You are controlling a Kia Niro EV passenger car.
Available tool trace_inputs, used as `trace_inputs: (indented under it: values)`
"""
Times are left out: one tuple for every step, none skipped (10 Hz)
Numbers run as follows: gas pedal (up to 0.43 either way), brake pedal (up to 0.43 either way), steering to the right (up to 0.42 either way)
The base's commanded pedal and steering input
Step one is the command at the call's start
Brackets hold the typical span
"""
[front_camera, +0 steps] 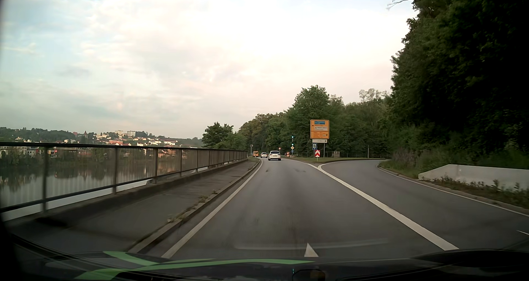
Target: Follow the waypoints while adhering to traffic rules and regulations
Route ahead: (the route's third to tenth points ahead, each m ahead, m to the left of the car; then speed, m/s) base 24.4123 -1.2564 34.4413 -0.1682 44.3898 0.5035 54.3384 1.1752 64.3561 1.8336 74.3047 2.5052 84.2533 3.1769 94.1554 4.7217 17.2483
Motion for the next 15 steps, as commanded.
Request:
trace_inputs:
  values:
    - [0.079,0.000,-0.005]
    - [0.079,0.000,-0.005]
    - [0.079,0.000,-0.004]
    - [0.079,0.000,-0.005]
    - [0.079,0.000,-0.004]
    - [0.079,0.000,-0.004]
    - [0.079,0.000,-0.005]
    - [0.079,0.000,-0.005]
    - [0.079,0.000,-0.004]
    - [0.079,0.000,-0.004]
    - [0.079,0.000,-0.004]
    - [0.079,0.000,-0.005]
    - [0.079,0.000,-0.004]
    - [0.079,0.000,-0.005]
    - [0.079,0.000,-0.005]
